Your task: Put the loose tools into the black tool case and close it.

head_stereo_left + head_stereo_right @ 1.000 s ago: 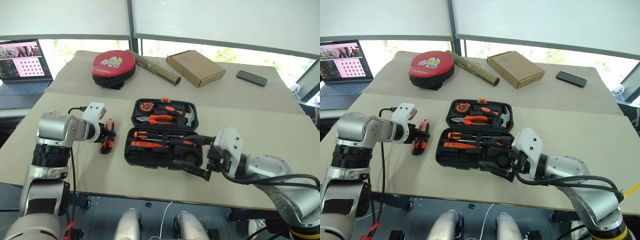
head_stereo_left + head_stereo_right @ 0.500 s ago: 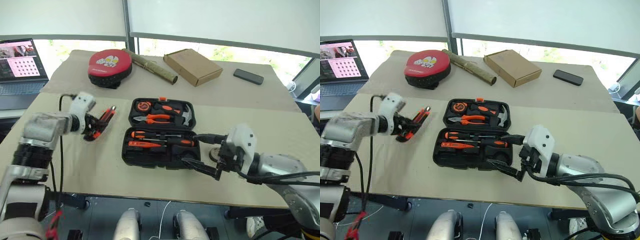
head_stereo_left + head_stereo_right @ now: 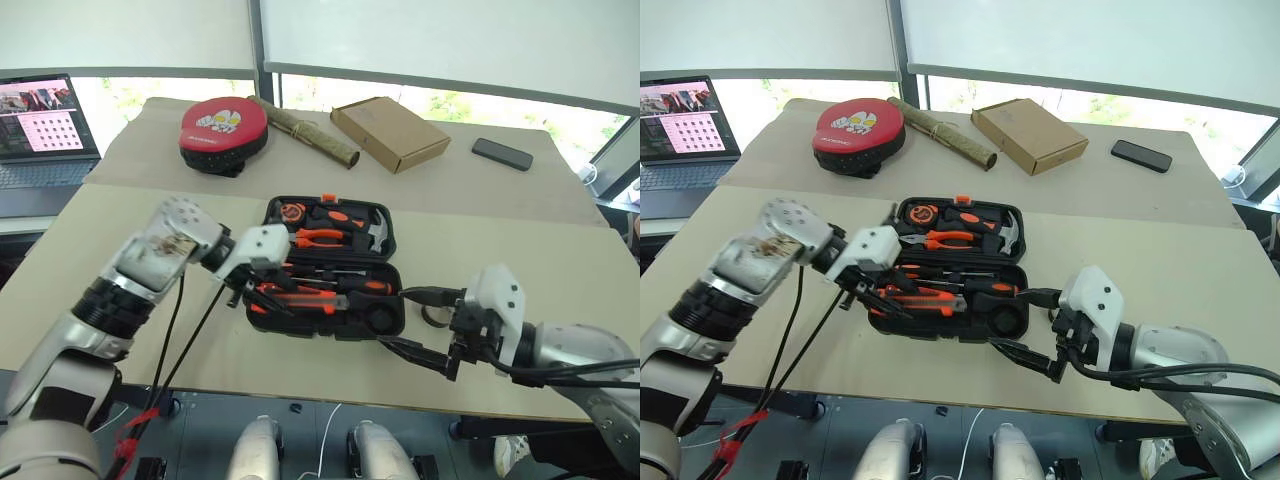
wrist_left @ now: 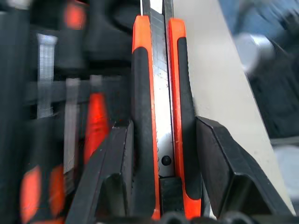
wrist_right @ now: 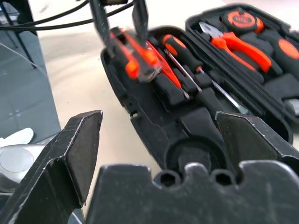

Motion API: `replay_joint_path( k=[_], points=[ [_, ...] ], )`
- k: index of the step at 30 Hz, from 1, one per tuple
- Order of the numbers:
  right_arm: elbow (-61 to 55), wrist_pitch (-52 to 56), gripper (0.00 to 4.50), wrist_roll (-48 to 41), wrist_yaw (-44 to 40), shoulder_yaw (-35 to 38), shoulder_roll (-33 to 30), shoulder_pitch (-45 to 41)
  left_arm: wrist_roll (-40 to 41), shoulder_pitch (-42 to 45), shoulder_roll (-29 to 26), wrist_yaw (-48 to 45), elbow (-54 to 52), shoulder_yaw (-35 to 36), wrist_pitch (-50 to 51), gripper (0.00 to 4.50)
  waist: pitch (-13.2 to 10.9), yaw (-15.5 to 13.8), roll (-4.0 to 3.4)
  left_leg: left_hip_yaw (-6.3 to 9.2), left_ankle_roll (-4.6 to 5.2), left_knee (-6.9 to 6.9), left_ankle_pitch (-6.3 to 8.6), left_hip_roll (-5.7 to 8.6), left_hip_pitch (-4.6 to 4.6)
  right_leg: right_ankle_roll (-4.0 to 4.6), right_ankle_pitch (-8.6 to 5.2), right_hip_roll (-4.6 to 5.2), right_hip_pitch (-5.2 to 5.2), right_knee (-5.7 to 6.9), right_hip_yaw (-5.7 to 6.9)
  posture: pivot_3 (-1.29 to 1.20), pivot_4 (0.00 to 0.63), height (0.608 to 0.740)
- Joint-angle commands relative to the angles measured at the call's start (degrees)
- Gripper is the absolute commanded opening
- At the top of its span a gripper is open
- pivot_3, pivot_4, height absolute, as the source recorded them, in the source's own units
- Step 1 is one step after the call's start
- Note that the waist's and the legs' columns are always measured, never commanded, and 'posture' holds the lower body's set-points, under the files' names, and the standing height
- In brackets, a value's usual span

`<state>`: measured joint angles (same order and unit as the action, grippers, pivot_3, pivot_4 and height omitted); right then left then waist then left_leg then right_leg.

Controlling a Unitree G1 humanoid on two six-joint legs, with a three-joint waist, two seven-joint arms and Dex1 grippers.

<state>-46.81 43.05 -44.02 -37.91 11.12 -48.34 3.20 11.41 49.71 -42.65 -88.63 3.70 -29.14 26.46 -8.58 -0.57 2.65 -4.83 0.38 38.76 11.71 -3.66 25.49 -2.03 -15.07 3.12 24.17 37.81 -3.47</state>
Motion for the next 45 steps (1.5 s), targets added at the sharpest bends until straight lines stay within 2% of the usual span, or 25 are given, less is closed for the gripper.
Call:
replay_joint_path(
  k=[1, 6, 14, 16, 22, 25, 29, 33, 41, 42, 45],
  points=[
    [-4.1, 0.4, 4.5, -1.4, 1.9, 3.7, -0.1, 1.9, -4.7, 1.6, 1.6, 1.4, 0.9, -2.2, -0.4, 1.52, 0.0, 0.0, 0.0, 0.0, 0.0, 0.02, 0.0, 0.0, 0.0, 0.0, 0.0, 0.0, -0.01, 0.01, 0.0, 0.0, 0.15, 0.74],
    [-5.5, 0.3, 4.5, -1.7, 3.5, 4.4, 0.1, 3.8, -7.5, 1.8, 4.1, 2.3, 2.7, -3.7, 1.7, 1.52, 0.0, 0.0, 0.0, 0.02, 0.0, 0.03, 0.0, 0.0, -0.03, -0.01, 0.0, 0.0, -0.01, 0.05, -0.01, 0.0, 0.15, 0.74],
    [-4.8, 0.2, 4.5, -2.0, 4.6, 3.8, -0.3, 2.9, -9.4, 1.2, 3.9, -0.2, 1.0, -6.0, 6.6, 1.52, 0.0, 0.0, -0.02, 0.04, 0.0, 0.04, 0.0, 0.0, -0.11, -0.01, -0.01, 0.0, -0.08, 0.08, -0.01, 0.0, 0.15, 0.74],
    [-4.3, 0.0, 4.5, -1.8, 4.8, 3.3, -0.2, 2.4, -9.0, 1.2, 3.8, -0.5, 0.4, -5.6, 8.3, 2.52, 0.0, 0.1, -0.03, 0.04, 0.0, 0.04, 0.0, 0.0, -0.13, -0.01, -0.01, 0.0, -0.08, 0.09, -0.02, 0.0, 0.15, 0.74],
    [-3.0, -0.6, 4.5, -0.6, 4.6, 1.5, 0.3, 1.2, -7.2, 2.0, 3.9, 0.0, 0.9, -1.6, 9.4, 4.44, 0.0, 0.0, -0.09, 0.01, 0.0, 0.04, 0.0, 0.0, -0.15, -0.01, -0.01, -0.01, -0.06, 0.12, -0.08, 0.0, 0.15, 0.74],
    [-2.4, -0.8, 4.5, -0.4, 4.4, 0.9, 0.4, 0.4, -4.1, 3.1, 4.1, 0.4, 1.5, 2.1, 10.9, 4.44, 0.0, -0.2, -0.08, 0.04, 0.03, 0.15, -0.02, 0.02, -0.11, -0.03, -0.01, 0.0, -0.09, 0.16, -0.06, 0.0, 0.15, 0.74],
    [-1.7, -1.0, 4.5, 0.0, 4.0, 0.6, 0.6, 0.0, -2.8, 2.2, 3.2, 1.1, 2.8, 5.7, 7.5, 4.44, 0.0, 0.0, -0.09, 0.04, 0.03, 0.13, -0.03, 0.0, -0.12, -0.03, 0.0, -0.01, -0.06, 0.16, -0.07, 0.0, 0.15, 0.74],
    [-1.4, -1.1, 4.5, 0.3, 3.3, 0.7, 0.5, 0.2, -2.3, -0.3, 0.7, -1.2, 2.8, 6.8, 4.8, 3.32, 0.0, 0.2, -0.09, 0.03, 0.04, 0.1, -0.03, -0.01, -0.12, -0.02, -0.01, -0.02, -0.04, 0.18, -0.08, 0.0, 0.15, 0.74],
    [-1.5, -0.5, 4.5, -0.2, 2.2, 1.5, -0.2, 0.6, -2.3, -3.3, -3.0, -3.3, 2.4, 5.8, 0.8, 0.21, 0.0, -0.1, -0.09, 0.0, 0.03, 0.12, -0.03, -0.01, -0.12, -0.02, -0.01, -0.01, -0.06, 0.17, -0.09, 0.0, 0.15, 0.74],
    [-1.4, -0.4, 4.5, -0.2, 2.2, 1.5, -0.2, 0.4, -2.1, -3.7, -3.3, -3.7, 2.1, 5.6, 0.6, 0.06, 0.0, 0.0, -0.09, 0.0, 0.03, 0.12, -0.03, -0.01, -0.12, -0.02, -0.01, -0.01, -0.06, 0.17, -0.09, 0.0, 0.15, 0.74],
    [-1.0, 0.2, 4.5, -0.8, 3.1, 1.6, 0.3, -0.4, -4.7, -4.2, -2.6, -2.7, 3.5, 4.6, -1.4, 0.06, 0.0, 0.0, -0.09, -0.01, 0.03, 0.11, -0.03, -0.03, -0.13, -0.02, -0.01, -0.02, -0.04, 0.19, -0.09, 0.0, 0.15, 0.74]
  ],
)
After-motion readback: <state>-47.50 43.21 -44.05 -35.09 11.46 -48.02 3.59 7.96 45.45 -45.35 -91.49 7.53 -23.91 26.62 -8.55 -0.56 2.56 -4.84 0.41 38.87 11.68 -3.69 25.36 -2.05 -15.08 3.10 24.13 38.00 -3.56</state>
